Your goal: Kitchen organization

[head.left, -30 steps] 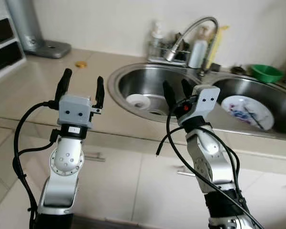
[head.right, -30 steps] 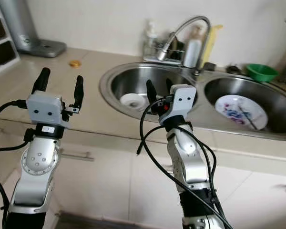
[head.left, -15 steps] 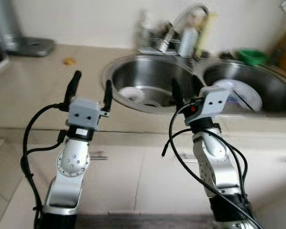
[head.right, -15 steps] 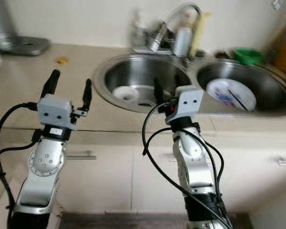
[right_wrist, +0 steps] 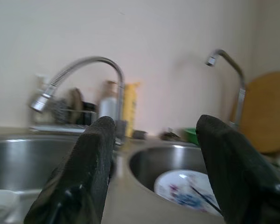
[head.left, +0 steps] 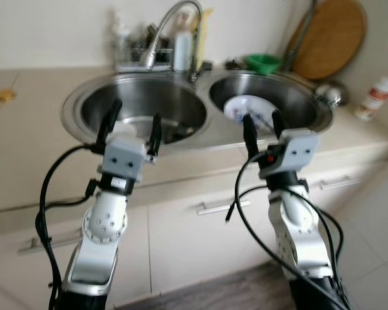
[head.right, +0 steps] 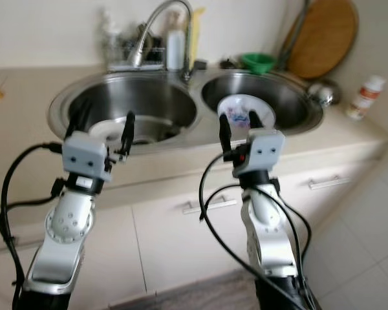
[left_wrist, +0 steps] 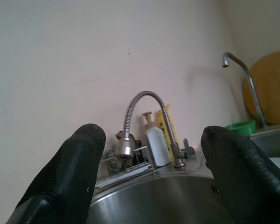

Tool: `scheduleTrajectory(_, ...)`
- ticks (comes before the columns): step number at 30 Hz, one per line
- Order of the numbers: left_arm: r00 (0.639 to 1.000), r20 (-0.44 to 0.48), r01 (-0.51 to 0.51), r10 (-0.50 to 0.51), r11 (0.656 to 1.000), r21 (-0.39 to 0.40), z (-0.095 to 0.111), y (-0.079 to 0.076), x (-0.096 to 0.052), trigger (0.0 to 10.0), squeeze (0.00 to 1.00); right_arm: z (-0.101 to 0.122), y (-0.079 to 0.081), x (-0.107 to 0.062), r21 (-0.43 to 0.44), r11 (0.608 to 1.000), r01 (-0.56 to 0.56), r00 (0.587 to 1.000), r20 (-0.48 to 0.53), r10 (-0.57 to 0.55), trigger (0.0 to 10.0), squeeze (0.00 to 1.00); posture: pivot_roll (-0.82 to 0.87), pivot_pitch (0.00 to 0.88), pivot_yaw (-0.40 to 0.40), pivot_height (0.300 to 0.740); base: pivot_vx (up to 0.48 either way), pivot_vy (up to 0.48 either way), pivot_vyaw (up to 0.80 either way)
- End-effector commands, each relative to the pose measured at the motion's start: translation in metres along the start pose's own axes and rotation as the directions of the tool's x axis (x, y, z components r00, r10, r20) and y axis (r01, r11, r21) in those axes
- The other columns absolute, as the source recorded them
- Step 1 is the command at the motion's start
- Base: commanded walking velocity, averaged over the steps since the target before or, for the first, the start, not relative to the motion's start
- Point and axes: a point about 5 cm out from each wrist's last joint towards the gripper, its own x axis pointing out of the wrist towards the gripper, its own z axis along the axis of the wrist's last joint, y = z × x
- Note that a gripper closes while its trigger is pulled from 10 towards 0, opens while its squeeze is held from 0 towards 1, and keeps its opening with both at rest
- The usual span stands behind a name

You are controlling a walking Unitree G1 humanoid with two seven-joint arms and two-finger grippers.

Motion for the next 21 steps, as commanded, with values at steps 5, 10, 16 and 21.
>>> scheduleTrajectory(5, 0.999, -0.017, 0.033, -0.033, 0.999, 0.006, -0.003, -0.006, -0.002, 10.0, 0.0, -0.009, -0.009, -0.005, -0.039, 0.998, 0.044, 0.997, -0.055, -0.046, 10.0, 0.0, 0.07, 0.0, -0.054, 0.74, 0.0, -0.449, -0.48)
scheduleTrajectory(10, 0.999, -0.012, 0.03, -0.031, 0.999, -0.019, -0.003, -0.006, -0.003, 10.0, 0.0, -0.013, -0.012, -0.007, -0.032, 0.997, 0.076, 0.993, -0.084, -0.078, 10.0, 0.0, 0.07, 0.0, -0.056, 0.74, 0.0, -0.253, -0.8)
scheduleTrajectory(16, 0.999, -0.03, 0.037, -0.037, 0.999, -0.019, -0.006, -0.008, -0.005, 10.0, 0.0, -0.019, -0.017, -0.009, -0.045, 0.993, 0.112, 0.986, -0.123, -0.116, 10.0, 0.0, 0.07, 0.0, -0.059, 0.74, 0.0, 0.0, -0.8)
scheduleTrajectory(21, 0.998, -0.045, 0.048, -0.049, 0.999, -0.019, -0.009, -0.011, -0.007, 10.0, 0.0, -0.025, -0.024, -0.012, -0.074, 0.987, 0.141, 0.975, -0.161, -0.151, 10.0, 0.0, 0.07, 0.0, -0.06, 0.74, 0.0, 0.0, -0.8)
